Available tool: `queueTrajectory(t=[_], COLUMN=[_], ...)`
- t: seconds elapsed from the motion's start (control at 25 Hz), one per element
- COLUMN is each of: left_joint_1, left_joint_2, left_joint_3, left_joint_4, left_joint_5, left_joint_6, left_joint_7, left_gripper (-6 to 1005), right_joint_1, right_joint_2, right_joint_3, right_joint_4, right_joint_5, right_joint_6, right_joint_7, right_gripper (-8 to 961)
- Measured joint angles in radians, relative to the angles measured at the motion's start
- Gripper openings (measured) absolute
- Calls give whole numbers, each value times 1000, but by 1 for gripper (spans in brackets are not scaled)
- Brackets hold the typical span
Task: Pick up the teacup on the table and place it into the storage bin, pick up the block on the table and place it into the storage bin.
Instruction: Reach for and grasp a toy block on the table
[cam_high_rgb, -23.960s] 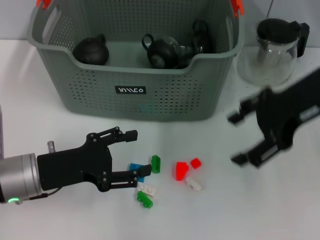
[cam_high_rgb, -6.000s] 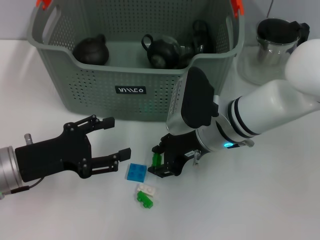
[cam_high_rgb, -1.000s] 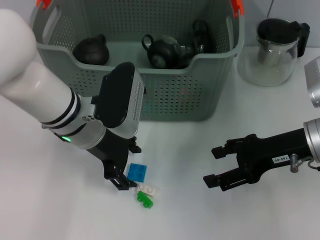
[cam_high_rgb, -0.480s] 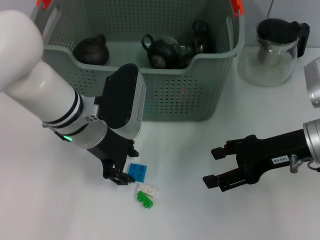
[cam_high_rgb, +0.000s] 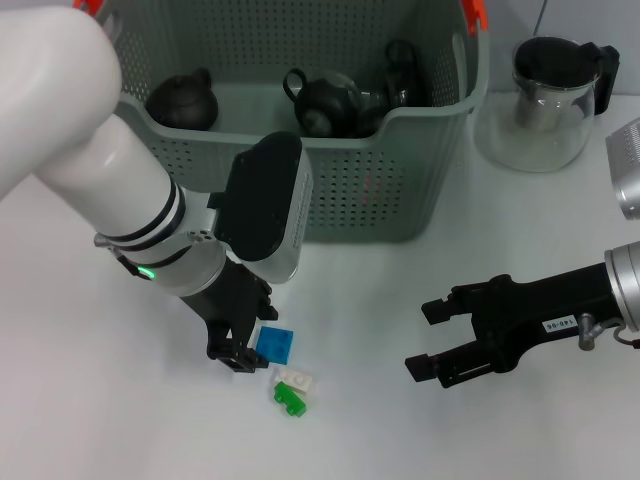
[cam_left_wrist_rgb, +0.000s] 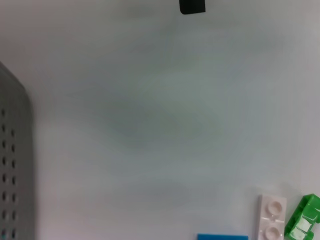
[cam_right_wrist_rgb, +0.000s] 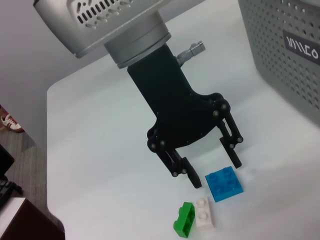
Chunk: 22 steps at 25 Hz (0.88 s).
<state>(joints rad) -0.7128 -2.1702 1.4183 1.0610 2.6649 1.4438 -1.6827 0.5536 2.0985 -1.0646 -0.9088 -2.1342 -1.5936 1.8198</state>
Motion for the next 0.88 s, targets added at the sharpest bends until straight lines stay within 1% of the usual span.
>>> queueTrajectory(t=[0.36, 0.88], left_joint_1=[-6, -15], left_joint_2=[-1, -2], left_joint_3=[55, 62], left_joint_4=[-4, -8], left_joint_5=[7, 7], left_joint_6=[-6, -16], left_joint_7=[-27, -37], left_gripper=[563, 560], right_joint_1=[2, 2], right_joint_2=[0, 0], right_joint_3=[0, 0], right_joint_4=[15, 30], right_joint_5=[-2, -4], right_joint_6=[1, 2], right_joint_7=[-9, -22], right_gripper=[932, 932])
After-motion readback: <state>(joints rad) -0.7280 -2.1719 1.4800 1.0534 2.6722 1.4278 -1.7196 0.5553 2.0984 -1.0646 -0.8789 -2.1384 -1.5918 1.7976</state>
